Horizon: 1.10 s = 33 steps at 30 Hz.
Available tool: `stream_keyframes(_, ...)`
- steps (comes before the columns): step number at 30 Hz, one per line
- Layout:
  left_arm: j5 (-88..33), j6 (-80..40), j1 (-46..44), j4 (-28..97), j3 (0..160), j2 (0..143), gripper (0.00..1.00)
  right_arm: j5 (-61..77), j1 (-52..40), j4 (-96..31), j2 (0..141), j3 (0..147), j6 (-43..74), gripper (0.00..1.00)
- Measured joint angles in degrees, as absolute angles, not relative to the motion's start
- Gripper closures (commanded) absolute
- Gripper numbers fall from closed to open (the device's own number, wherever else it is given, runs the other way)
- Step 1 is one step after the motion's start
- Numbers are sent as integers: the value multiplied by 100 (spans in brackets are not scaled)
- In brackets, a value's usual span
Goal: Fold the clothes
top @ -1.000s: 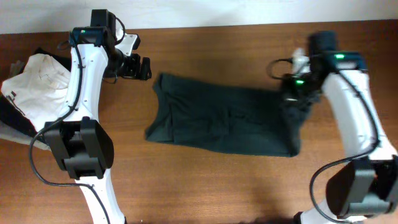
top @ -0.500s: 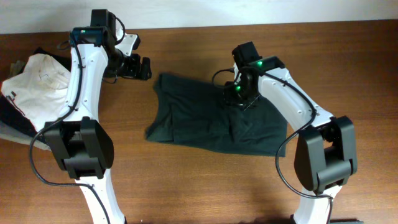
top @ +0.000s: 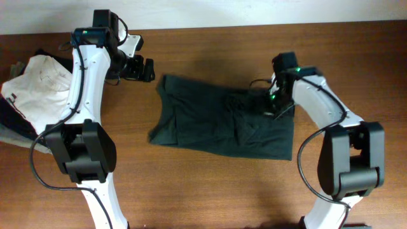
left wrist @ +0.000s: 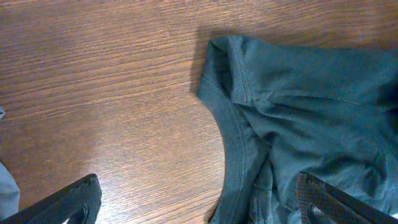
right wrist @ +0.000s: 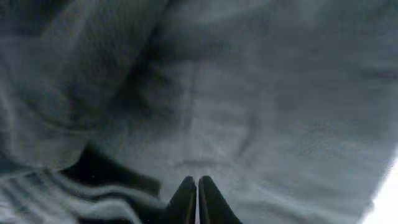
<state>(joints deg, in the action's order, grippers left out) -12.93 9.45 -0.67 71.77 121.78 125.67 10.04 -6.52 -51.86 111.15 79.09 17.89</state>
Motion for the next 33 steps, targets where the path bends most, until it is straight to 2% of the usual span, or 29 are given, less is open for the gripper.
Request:
stream_keyframes(4, -1295, 945, -67, 7181, 12178, 12567, 1, 1669, -1109, -4156, 11118, 7094, 1708, 95)
stream_keyframes(7, -1295, 945, -67, 7179, 12178, 12567, 1, 2626, -1651, -3658, 11118, 7043, 1175, 95)
stream_keyframes(10, -1295, 945, -67, 7181, 12178, 12567, 1, 3406, -2250, -4160, 11034, 7360, 410, 96)
stream_keyframes(13, -1295, 945, -64, 7179, 12178, 12567, 1, 3037, -2432, -4801, 10766, 7835, 86, 96)
stream_keyframes(18, -1295, 943, -67, 7181, 12178, 12567, 1, 1428, -1761, -5111, 10283, 8379, 893, 96)
stream_keyframes(24, -1295, 945, -67, 7179, 12178, 12567, 1, 915, -790, -5159, 10674, 8219, 2064, 96)
stream_keyframes(28, -1295, 945, -64, 7183, 12178, 12567, 1, 1280, -843, -4222, 11246, 8025, 2423, 96)
stream_keyframes(30, -1291, 943, -64, 7177, 12178, 12567, 1, 1664, -972, -3083, 11559, 8007, 2569, 96)
stream_keyframes(33, -1280, 945, -64, 7183, 12178, 12567, 1, 2056, -1194, -2027, 11793, 7970, 2742, 96)
